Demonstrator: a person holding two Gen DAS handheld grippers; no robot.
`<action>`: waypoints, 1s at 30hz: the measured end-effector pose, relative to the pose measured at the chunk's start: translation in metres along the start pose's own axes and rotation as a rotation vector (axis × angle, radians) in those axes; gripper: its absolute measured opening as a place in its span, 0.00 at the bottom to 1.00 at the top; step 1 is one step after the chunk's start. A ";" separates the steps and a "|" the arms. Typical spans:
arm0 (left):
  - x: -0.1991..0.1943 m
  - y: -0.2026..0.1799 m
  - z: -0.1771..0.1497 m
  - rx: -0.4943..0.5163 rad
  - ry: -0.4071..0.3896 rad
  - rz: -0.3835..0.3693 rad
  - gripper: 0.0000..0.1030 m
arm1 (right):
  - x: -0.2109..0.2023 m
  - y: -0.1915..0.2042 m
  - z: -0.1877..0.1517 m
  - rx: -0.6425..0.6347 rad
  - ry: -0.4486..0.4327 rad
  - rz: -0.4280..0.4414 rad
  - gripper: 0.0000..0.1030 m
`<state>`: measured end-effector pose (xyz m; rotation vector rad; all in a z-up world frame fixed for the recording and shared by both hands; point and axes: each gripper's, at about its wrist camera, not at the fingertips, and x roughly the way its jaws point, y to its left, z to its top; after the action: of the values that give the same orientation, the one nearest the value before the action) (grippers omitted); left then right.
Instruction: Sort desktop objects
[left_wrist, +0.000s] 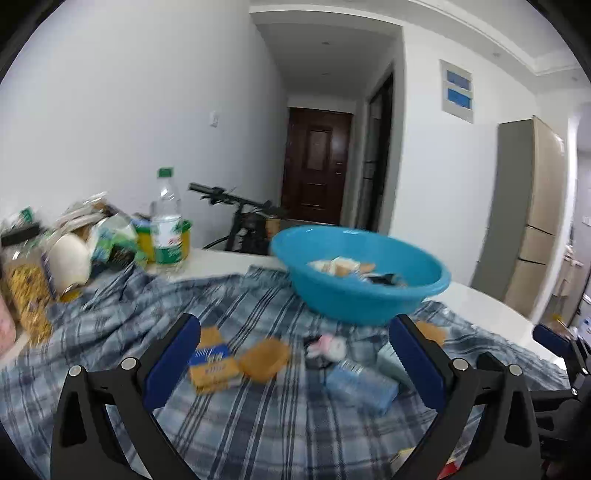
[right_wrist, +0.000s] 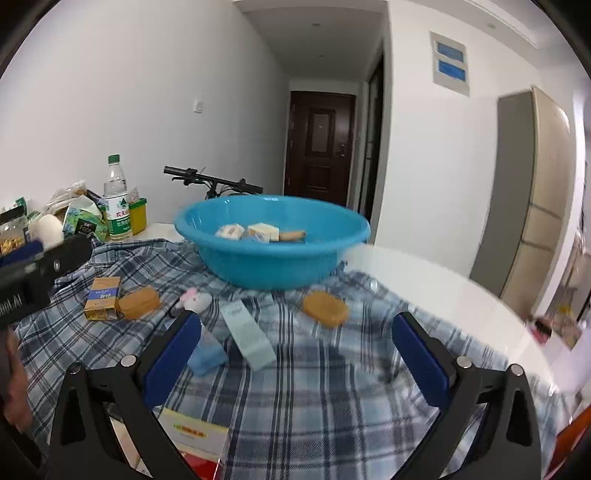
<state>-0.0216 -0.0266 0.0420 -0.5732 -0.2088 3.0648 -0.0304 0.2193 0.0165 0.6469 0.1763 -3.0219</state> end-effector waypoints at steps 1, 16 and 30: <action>0.001 -0.002 0.008 0.028 0.014 0.004 1.00 | -0.002 0.000 0.007 -0.013 -0.013 0.003 1.00; -0.026 -0.016 0.161 0.046 -0.161 -0.073 1.00 | -0.061 -0.009 0.167 -0.005 -0.288 0.031 1.00; -0.034 -0.027 0.192 0.085 -0.226 -0.119 1.00 | -0.072 -0.028 0.219 0.087 -0.370 0.110 1.00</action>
<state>-0.0593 -0.0260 0.2350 -0.2020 -0.1094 2.9997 -0.0557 0.2224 0.2471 0.0893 -0.0055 -2.9853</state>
